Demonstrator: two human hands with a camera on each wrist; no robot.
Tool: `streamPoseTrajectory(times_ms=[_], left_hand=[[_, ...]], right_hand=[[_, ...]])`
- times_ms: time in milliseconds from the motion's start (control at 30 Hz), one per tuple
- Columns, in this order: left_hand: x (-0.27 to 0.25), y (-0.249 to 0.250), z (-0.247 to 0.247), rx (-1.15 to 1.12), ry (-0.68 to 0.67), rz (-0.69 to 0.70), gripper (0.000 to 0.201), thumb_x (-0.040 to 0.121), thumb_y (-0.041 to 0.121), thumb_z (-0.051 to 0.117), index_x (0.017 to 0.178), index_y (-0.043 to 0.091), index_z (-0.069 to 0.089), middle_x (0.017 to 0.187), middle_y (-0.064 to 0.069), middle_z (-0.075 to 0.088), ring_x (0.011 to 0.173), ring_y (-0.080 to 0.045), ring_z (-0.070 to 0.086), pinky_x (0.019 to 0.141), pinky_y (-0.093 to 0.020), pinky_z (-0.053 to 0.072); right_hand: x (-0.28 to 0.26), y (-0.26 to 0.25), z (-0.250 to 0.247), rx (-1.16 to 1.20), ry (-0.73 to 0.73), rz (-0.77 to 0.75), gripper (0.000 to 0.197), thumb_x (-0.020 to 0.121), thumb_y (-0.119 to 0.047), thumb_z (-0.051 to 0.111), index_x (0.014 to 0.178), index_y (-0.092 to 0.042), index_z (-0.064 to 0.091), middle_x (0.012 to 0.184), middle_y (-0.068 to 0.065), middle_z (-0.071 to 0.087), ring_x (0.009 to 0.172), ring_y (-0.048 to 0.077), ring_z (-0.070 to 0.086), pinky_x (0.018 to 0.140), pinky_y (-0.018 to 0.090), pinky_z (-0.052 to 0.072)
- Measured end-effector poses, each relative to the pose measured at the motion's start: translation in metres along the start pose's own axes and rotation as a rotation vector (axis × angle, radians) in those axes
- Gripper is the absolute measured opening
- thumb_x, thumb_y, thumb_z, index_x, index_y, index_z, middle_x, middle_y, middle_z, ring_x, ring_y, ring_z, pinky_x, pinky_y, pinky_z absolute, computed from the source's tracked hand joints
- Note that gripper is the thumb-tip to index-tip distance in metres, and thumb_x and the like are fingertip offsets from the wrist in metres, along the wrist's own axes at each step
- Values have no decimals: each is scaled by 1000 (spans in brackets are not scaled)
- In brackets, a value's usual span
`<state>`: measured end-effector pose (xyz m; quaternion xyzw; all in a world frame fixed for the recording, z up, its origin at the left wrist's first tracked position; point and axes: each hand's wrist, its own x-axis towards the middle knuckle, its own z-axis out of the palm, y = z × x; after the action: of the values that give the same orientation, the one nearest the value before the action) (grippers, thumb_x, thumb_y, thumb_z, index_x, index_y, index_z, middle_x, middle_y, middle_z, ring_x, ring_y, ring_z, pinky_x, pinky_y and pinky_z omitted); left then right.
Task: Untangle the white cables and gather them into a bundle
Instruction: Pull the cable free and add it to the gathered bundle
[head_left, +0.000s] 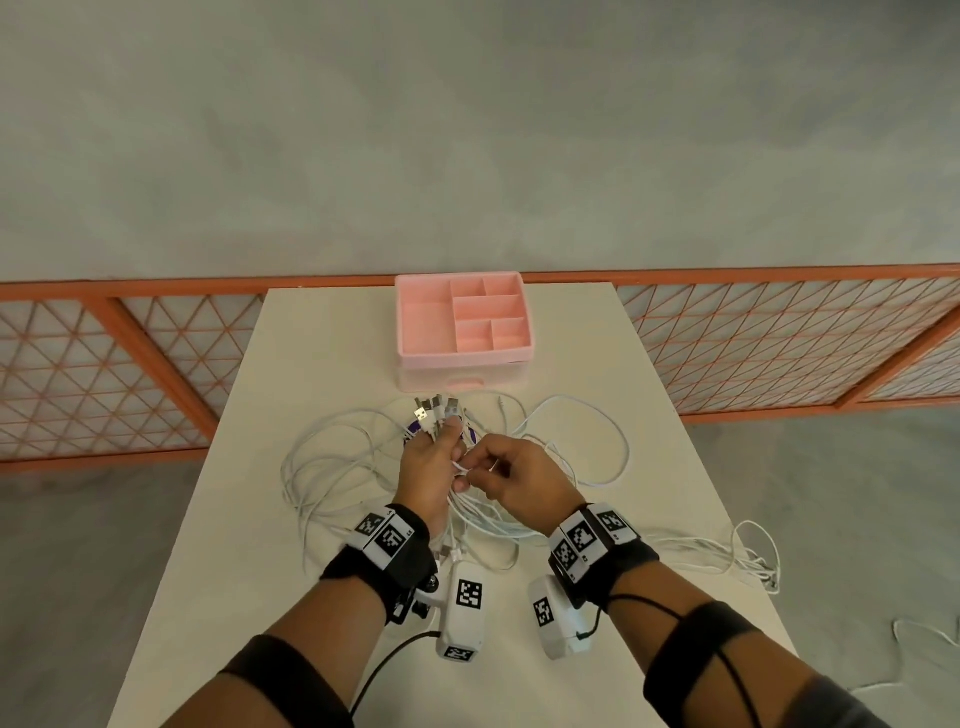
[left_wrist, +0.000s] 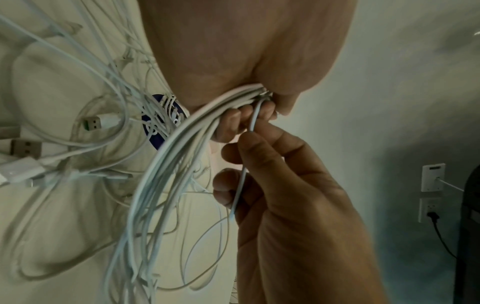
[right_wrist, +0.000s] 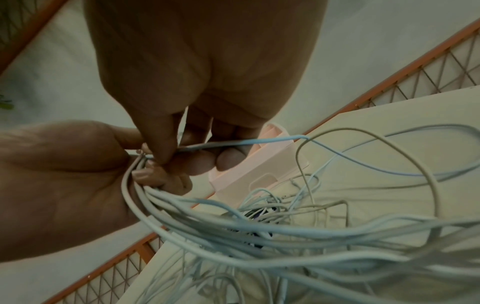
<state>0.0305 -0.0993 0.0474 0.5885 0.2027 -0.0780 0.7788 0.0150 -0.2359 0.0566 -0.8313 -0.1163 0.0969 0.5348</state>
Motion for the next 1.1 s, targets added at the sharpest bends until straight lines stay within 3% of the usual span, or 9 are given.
streamPoseTrajectory(times_ms=[167, 300, 433, 500, 567, 700, 800, 967, 1100], left_hand=[[-3, 3, -3, -131, -13, 3, 33, 105, 27, 48, 75, 15, 48, 56, 3, 38, 52, -13, 37, 51, -30, 35], [4, 1, -9, -207, 13, 19, 38, 106, 24, 46, 69, 17, 44, 53, 3, 33, 52, -16, 38, 63, -34, 38], [2, 3, -9, -258, -25, 29, 38, 105, 25, 48, 69, 17, 42, 55, 2, 25, 46, -15, 29, 53, -31, 42], [-1, 5, -8, -173, -22, 48, 45, 104, 32, 51, 65, 18, 33, 55, 3, 21, 44, -13, 24, 44, -25, 31], [-4, 6, -6, -95, -40, 59, 48, 101, 34, 57, 65, 20, 28, 53, 4, 22, 43, -11, 21, 42, -22, 22], [-3, -3, 0, 71, -84, 45, 38, 95, 26, 68, 78, 14, 36, 49, 7, 30, 44, -12, 25, 42, -22, 24], [0, -9, 5, 135, -108, 33, 31, 94, 28, 69, 85, 9, 46, 54, 1, 36, 43, -13, 28, 40, -22, 28], [3, -2, 12, 0, -77, -10, 30, 94, 29, 69, 95, -1, 65, 76, -13, 66, 46, -13, 45, 41, -22, 35], [3, 5, 8, 46, -77, 2, 25, 92, 23, 71, 85, -1, 68, 66, -13, 51, 44, -13, 35, 38, -21, 28]], right_hand=[[-3, 20, -7, -191, 14, 62, 12, 87, -13, 65, 86, -24, 64, 73, -9, 64, 67, 11, 58, 72, 32, 51], [-6, 46, -22, -329, 93, 155, 8, 88, -14, 65, 83, -20, 66, 86, -2, 66, 79, 15, 60, 74, 29, 48], [-9, 70, -38, -402, 269, 254, 6, 88, -16, 69, 85, -21, 71, 99, -1, 56, 96, 15, 51, 83, 22, 40], [-10, 73, -49, -476, 361, 286, 6, 88, -20, 71, 91, -20, 76, 100, -1, 48, 100, 15, 40, 87, 22, 36], [-7, 70, -60, -505, 400, 317, 9, 88, -26, 71, 93, -22, 78, 96, -1, 53, 98, 18, 47, 86, 26, 41], [5, 39, -64, 120, 426, 279, 25, 91, 5, 54, 96, -8, 75, 85, 8, 71, 70, 16, 67, 66, 27, 56], [7, 5, -57, 576, 398, 189, 31, 92, 11, 43, 106, 3, 70, 93, 19, 70, 73, 27, 66, 65, 29, 55], [2, -11, -20, 461, 191, 122, 12, 89, 10, 61, 96, 0, 59, 79, 19, 67, 61, 23, 62, 59, 30, 53], [0, 7, -5, 464, 140, 246, 16, 85, 7, 67, 92, -3, 56, 79, 24, 67, 64, 27, 63, 62, 35, 52]])
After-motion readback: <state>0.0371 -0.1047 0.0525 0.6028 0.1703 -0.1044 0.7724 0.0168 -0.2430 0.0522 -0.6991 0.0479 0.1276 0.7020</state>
